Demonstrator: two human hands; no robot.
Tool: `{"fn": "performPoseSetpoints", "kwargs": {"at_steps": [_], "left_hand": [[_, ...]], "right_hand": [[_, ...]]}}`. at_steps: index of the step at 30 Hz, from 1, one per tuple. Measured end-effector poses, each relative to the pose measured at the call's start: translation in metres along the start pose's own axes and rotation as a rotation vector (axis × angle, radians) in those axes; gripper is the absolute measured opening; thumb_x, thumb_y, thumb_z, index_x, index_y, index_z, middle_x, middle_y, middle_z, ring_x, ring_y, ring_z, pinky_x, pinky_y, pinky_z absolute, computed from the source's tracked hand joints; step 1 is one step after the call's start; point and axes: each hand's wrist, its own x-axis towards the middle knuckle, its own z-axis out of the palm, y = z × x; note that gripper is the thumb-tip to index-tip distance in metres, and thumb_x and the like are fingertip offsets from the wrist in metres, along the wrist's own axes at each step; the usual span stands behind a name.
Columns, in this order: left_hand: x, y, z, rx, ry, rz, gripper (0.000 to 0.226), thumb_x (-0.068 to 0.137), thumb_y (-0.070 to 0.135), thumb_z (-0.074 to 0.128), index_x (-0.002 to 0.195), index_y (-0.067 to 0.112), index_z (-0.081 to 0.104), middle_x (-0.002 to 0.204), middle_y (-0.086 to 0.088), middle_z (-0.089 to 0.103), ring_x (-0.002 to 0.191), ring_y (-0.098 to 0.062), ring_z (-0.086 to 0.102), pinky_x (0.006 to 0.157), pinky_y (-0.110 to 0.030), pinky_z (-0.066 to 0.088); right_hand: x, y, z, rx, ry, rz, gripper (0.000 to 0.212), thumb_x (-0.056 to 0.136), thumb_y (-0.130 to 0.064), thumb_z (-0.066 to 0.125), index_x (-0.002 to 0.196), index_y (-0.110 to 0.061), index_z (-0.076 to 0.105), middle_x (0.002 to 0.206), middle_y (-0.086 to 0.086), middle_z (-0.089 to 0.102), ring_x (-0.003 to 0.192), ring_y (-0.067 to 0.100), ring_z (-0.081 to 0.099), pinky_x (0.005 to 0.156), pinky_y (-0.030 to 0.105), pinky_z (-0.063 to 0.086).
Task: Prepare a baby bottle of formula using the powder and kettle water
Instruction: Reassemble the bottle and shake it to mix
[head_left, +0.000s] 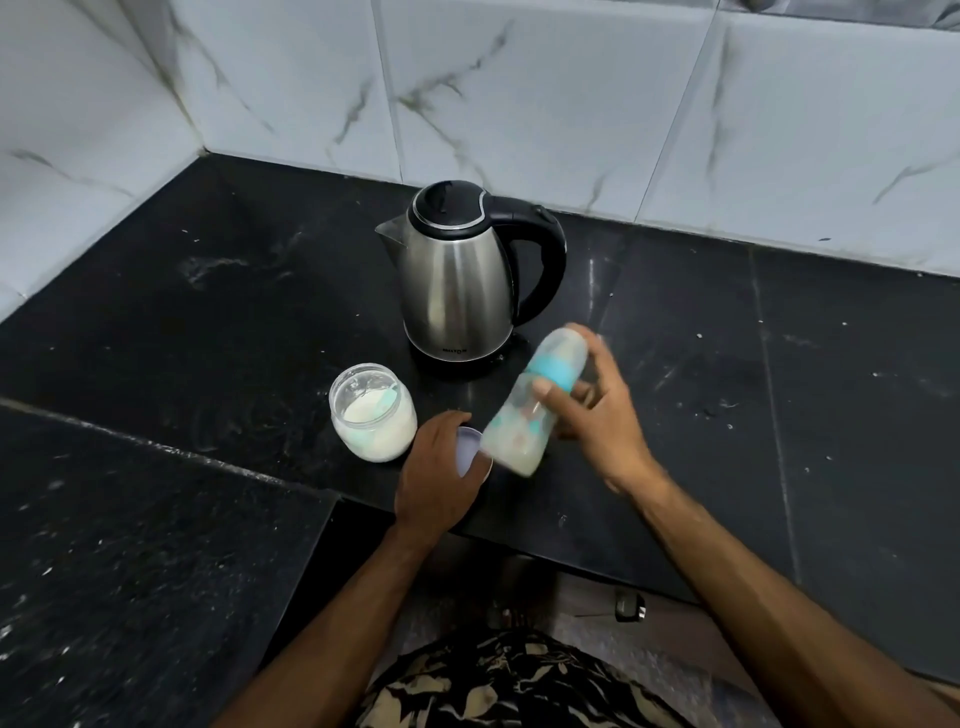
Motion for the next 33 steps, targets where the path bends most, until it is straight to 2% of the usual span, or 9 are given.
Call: {"fn": "performPoseSetpoints", "kwargs": {"at_steps": [3,5,9,14,16,19,25,30,33], "left_hand": [[-0.001,0.009,-0.002,-0.033,0.055,0.000,0.053,0.088,0.050,0.055,0.124,0.012,0.059,0.127,-0.001,0.061,0.119,-0.015,0.053,0.104,-0.020,0.036],[-0.001,0.006,0.000,-0.026,0.057,0.002,0.053,0.086,0.048,0.058,0.124,0.011,0.059,0.126,-0.002,0.061,0.118,-0.015,0.053,0.103,-0.022,0.037],[0.004,-0.006,0.003,0.024,-0.027,0.037,0.052,0.081,0.043,0.070,0.120,0.010,0.062,0.123,-0.003,0.061,0.116,-0.017,0.054,0.104,-0.023,0.038],[-0.001,0.008,0.000,-0.053,0.071,0.018,0.052,0.087,0.047,0.058,0.123,0.009,0.060,0.126,-0.003,0.062,0.119,-0.015,0.052,0.105,-0.018,0.033],[-0.001,0.005,0.001,-0.042,0.066,0.026,0.054,0.086,0.047,0.058,0.122,0.008,0.060,0.125,-0.004,0.062,0.118,-0.016,0.052,0.105,-0.017,0.032],[0.003,-0.003,0.002,0.003,0.008,0.031,0.055,0.080,0.044,0.066,0.123,0.009,0.060,0.123,-0.005,0.061,0.115,-0.017,0.054,0.103,-0.024,0.039],[-0.001,0.007,0.000,-0.044,0.065,0.015,0.054,0.087,0.050,0.055,0.124,0.010,0.060,0.127,-0.002,0.062,0.120,-0.016,0.053,0.106,-0.017,0.033],[0.002,-0.004,0.002,-0.007,0.003,0.008,0.061,0.079,0.042,0.073,0.127,0.008,0.058,0.126,-0.007,0.061,0.118,-0.013,0.050,0.105,-0.019,0.034],[-0.001,0.003,0.000,-0.031,0.041,-0.006,0.058,0.083,0.050,0.059,0.126,0.010,0.058,0.127,-0.004,0.061,0.119,-0.015,0.052,0.103,-0.016,0.033]], "right_hand": [[0.017,-0.004,-0.010,0.202,0.266,-0.031,0.062,0.088,-0.020,0.068,0.142,-0.021,0.036,0.088,-0.002,0.074,0.083,0.019,0.072,0.063,0.042,0.061],[0.013,-0.001,-0.006,0.184,0.215,-0.024,0.064,0.088,-0.021,0.069,0.142,-0.023,0.035,0.092,-0.001,0.074,0.085,0.020,0.072,0.067,0.046,0.061],[-0.007,0.008,0.006,-0.031,-0.107,0.034,0.070,0.076,-0.019,0.076,0.135,-0.035,0.042,0.106,0.015,0.069,0.087,0.022,0.072,0.064,0.035,0.059],[0.020,-0.003,-0.010,0.186,0.281,-0.056,0.055,0.092,-0.016,0.066,0.140,-0.020,0.038,0.089,-0.005,0.072,0.084,0.019,0.071,0.063,0.042,0.061],[0.013,0.000,-0.005,0.173,0.208,-0.042,0.056,0.090,-0.016,0.067,0.138,-0.023,0.039,0.095,-0.002,0.072,0.086,0.021,0.071,0.060,0.039,0.061],[-0.005,0.008,0.007,-0.019,-0.072,0.021,0.068,0.078,-0.017,0.075,0.135,-0.033,0.042,0.107,0.015,0.069,0.089,0.023,0.072,0.063,0.033,0.059],[0.021,-0.005,-0.009,0.198,0.305,-0.068,0.058,0.092,-0.017,0.067,0.141,-0.022,0.036,0.087,-0.007,0.073,0.083,0.016,0.072,0.062,0.042,0.060],[-0.008,0.007,0.005,-0.030,-0.113,0.026,0.072,0.077,-0.013,0.075,0.138,-0.031,0.040,0.103,0.011,0.070,0.087,0.021,0.072,0.065,0.034,0.059],[0.006,0.001,-0.002,0.063,0.104,-0.023,0.069,0.079,-0.019,0.073,0.139,-0.027,0.039,0.092,-0.001,0.073,0.080,0.016,0.072,0.059,0.034,0.059]]}}
